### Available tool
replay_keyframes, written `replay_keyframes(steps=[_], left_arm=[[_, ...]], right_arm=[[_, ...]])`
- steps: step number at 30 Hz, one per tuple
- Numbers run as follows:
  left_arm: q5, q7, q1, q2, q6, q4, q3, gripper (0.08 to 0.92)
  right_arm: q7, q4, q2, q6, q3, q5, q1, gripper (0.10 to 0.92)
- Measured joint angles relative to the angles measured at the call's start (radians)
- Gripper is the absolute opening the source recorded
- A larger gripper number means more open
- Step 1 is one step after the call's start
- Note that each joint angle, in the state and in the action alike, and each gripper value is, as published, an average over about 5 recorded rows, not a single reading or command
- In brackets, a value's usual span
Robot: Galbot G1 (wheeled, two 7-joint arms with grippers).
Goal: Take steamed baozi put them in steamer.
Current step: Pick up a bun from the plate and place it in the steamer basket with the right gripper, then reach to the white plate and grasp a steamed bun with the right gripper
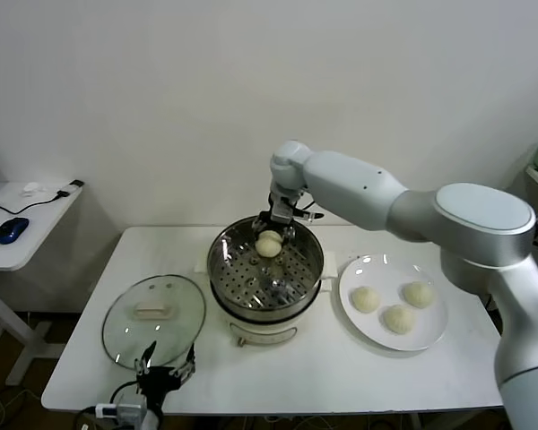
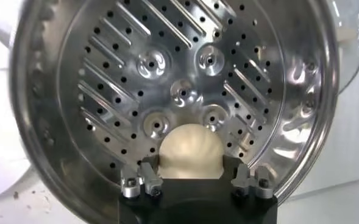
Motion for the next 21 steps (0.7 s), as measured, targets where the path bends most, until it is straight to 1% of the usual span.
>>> replay_keyframes(steps=[4,8,11,13,16,21], left_arm=[[-0.001,0.000,0.000,-0.001,0.000,0.000,-0.001,0.823],[-0.001,0.000,0.000,-0.004,0.000,-0.002,-0.002,0.823],[-0.001,0.000,0.002,-0.006,0.002,-0.006,-0.002,0.823],[-0.001,0.000,0.005,-0.007,0.003,-0.010,-0.002,0.823],[0.000,0.000,0.009,-0.009,0.003,-0.016,-0.003,0.823],[0.000,0.000,0.014,-0.008,0.002,-0.026,-0.005,0.823]], right_arm=[[0.006,-0.034,0.015,0.019,0.010,-0.008,-0.010,0.808],[-0.002,-0.035,0.011,0.029,0.008,0.019,0.000,0.821],[-0.023,-0.006,-0.009,0.021,-0.011,0.078,0.037,0.822],[-0.042,0.027,-0.034,-0.001,-0.040,0.144,0.079,0.823],[-0.068,0.090,-0.090,-0.071,-0.110,0.282,0.159,0.823],[-0.085,0.214,-0.233,-0.267,-0.262,0.523,0.295,0.823]])
